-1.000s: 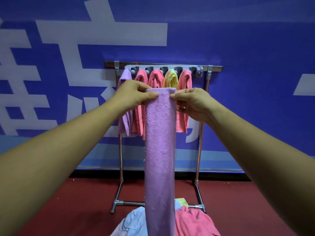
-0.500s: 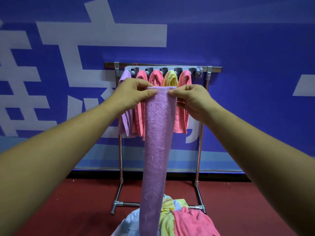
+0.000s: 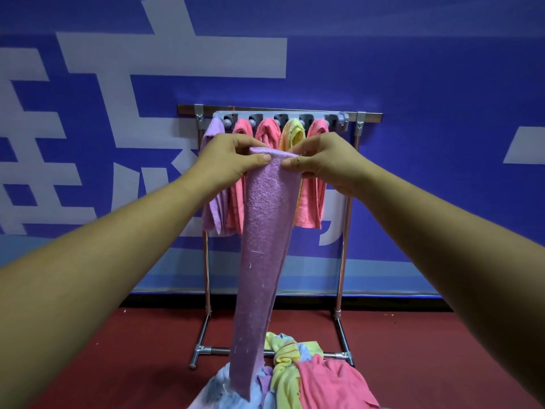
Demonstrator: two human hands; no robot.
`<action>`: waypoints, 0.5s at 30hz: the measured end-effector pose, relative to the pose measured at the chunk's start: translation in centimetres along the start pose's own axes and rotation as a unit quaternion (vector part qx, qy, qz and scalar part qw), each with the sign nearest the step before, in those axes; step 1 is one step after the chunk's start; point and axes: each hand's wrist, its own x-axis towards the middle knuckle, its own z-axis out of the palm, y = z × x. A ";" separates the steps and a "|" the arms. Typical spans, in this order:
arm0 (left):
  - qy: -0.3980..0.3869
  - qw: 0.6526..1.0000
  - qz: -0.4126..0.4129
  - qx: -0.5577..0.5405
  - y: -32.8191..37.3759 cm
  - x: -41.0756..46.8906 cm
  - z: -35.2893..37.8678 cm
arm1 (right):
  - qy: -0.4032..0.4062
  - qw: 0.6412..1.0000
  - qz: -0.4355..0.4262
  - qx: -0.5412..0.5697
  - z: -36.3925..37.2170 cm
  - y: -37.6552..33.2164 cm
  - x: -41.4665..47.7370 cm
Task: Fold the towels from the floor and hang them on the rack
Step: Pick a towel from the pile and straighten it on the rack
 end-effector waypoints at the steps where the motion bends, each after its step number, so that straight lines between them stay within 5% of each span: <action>1: 0.001 1.000 -0.003 -0.005 -0.1 0.1 0.0 | 0.008 1.000 -0.014 -0.025 -0.2 -0.1 0.1; 8: 0.048 0.995 -0.018 -0.087 -0.8 -0.6 1.1 | -0.002 0.994 -0.076 -0.081 0.1 -0.7 0.5; 12: -0.014 0.971 -0.068 -0.230 -2.4 -2.4 2.7 | -0.005 0.994 -0.080 -0.081 0.2 -0.5 0.7; 15: -0.059 0.965 -0.107 -0.232 -5.0 -4.1 4.1 | 0.002 0.993 -0.083 -0.080 0.1 -0.6 0.7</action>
